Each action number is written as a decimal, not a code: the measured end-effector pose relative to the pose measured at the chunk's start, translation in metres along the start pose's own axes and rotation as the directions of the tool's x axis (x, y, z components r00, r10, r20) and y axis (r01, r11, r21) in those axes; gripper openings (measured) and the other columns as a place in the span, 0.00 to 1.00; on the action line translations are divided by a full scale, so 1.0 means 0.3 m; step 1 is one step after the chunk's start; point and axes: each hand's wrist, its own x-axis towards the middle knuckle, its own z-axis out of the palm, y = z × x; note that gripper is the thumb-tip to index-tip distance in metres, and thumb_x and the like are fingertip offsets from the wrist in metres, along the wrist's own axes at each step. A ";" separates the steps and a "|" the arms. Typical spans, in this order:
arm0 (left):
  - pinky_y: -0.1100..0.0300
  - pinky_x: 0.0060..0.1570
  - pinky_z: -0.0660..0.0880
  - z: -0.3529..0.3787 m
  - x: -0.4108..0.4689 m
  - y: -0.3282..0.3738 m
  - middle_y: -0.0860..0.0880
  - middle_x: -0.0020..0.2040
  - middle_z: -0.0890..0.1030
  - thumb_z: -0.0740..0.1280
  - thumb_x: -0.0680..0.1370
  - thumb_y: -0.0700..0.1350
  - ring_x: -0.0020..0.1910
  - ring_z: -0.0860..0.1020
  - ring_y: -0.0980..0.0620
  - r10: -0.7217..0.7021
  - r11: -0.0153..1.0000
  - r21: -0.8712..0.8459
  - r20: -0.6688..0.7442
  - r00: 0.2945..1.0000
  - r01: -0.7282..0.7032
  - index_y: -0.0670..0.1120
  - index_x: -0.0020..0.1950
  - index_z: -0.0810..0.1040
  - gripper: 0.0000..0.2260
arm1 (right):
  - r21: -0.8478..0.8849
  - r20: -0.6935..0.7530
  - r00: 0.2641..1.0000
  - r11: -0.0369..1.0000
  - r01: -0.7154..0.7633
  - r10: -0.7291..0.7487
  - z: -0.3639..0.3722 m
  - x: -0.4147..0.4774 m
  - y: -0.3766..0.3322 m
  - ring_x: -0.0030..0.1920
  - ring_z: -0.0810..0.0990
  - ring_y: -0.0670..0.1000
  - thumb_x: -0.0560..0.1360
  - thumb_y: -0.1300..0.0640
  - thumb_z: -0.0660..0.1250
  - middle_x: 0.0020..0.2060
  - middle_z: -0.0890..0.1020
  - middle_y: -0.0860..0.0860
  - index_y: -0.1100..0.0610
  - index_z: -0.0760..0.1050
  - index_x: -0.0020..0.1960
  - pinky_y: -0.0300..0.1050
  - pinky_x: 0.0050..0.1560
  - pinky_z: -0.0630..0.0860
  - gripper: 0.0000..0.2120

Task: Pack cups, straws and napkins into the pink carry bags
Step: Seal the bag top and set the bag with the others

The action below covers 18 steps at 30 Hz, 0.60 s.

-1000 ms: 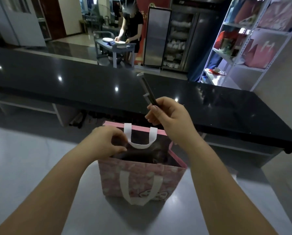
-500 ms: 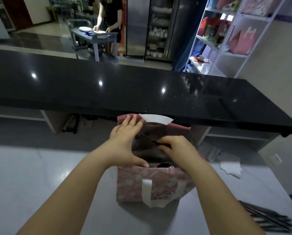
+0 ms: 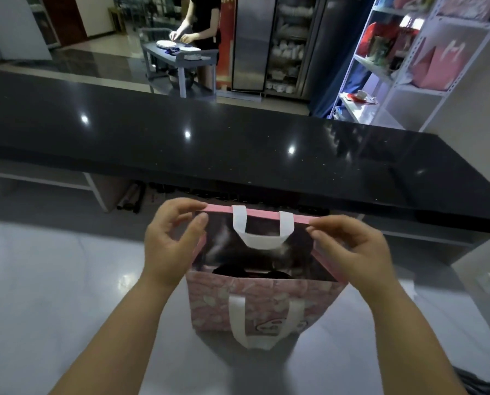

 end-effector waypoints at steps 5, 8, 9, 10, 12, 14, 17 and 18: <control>0.48 0.56 0.76 -0.042 -0.161 -0.076 0.45 0.52 0.82 0.66 0.71 0.69 0.53 0.80 0.43 -0.267 0.917 -0.326 -0.077 0.961 0.229 0.51 0.51 0.80 0.24 | 0.376 0.057 0.959 0.883 -0.279 0.279 -0.107 -0.131 0.206 0.57 0.81 0.55 0.73 0.48 0.70 0.54 0.84 0.52 0.50 0.82 0.55 0.50 0.57 0.79 0.12; 0.54 0.51 0.79 -0.059 -0.249 -0.104 0.46 0.53 0.83 0.68 0.68 0.70 0.53 0.81 0.46 -0.315 0.913 -0.258 0.051 0.948 0.317 0.53 0.55 0.82 0.26 | 0.363 0.320 0.885 0.819 -0.444 0.338 -0.076 -0.196 0.254 0.55 0.82 0.49 0.74 0.66 0.68 0.55 0.84 0.52 0.46 0.81 0.57 0.40 0.50 0.80 0.18; 0.58 0.48 0.80 -0.057 -0.265 -0.103 0.47 0.53 0.84 0.71 0.67 0.68 0.52 0.82 0.48 -0.334 0.909 -0.236 0.083 0.939 0.344 0.55 0.56 0.82 0.24 | 0.358 0.356 0.865 0.804 -0.475 0.353 -0.055 -0.207 0.252 0.54 0.83 0.49 0.72 0.69 0.69 0.53 0.84 0.52 0.46 0.82 0.56 0.38 0.47 0.80 0.21; 0.61 0.46 0.80 -0.049 -0.274 -0.097 0.48 0.53 0.84 0.74 0.67 0.64 0.51 0.82 0.50 -0.352 0.903 -0.221 0.108 0.930 0.368 0.56 0.57 0.82 0.22 | 0.356 0.363 0.859 0.799 -0.485 0.360 -0.034 -0.213 0.247 0.52 0.83 0.50 0.69 0.67 0.71 0.51 0.85 0.53 0.47 0.83 0.54 0.37 0.45 0.80 0.19; 0.63 0.44 0.80 -0.023 -0.276 -0.081 0.50 0.52 0.84 0.75 0.69 0.55 0.51 0.83 0.52 -0.380 0.896 -0.192 0.136 0.915 0.401 0.58 0.57 0.82 0.16 | 0.388 0.308 0.879 0.796 -0.465 0.364 0.010 -0.213 0.223 0.49 0.84 0.52 0.66 0.61 0.73 0.48 0.86 0.53 0.50 0.84 0.50 0.38 0.43 0.80 0.14; 0.64 0.42 0.80 -0.001 -0.269 -0.063 0.52 0.52 0.85 0.72 0.71 0.50 0.51 0.83 0.54 -0.411 0.887 -0.176 0.121 0.903 0.427 0.59 0.55 0.83 0.13 | 0.415 0.201 0.898 0.796 -0.441 0.392 0.042 -0.208 0.210 0.46 0.85 0.51 0.67 0.60 0.73 0.45 0.86 0.53 0.51 0.84 0.47 0.38 0.42 0.80 0.09; 0.63 0.43 0.80 0.005 -0.267 -0.052 0.52 0.53 0.85 0.70 0.72 0.48 0.51 0.83 0.55 -0.424 0.873 -0.201 0.135 0.895 0.444 0.57 0.55 0.83 0.12 | 0.433 0.137 0.903 0.795 -0.425 0.408 0.064 -0.210 0.211 0.44 0.85 0.51 0.72 0.66 0.70 0.43 0.86 0.53 0.52 0.84 0.46 0.38 0.40 0.80 0.10; 0.62 0.43 0.80 0.003 -0.270 -0.053 0.52 0.52 0.85 0.70 0.72 0.48 0.51 0.83 0.54 -0.436 0.868 -0.197 0.132 0.890 0.455 0.57 0.54 0.84 0.12 | 0.434 0.127 0.905 0.797 -0.419 0.407 0.067 -0.215 0.216 0.44 0.85 0.51 0.73 0.68 0.69 0.43 0.86 0.53 0.52 0.85 0.45 0.37 0.40 0.79 0.12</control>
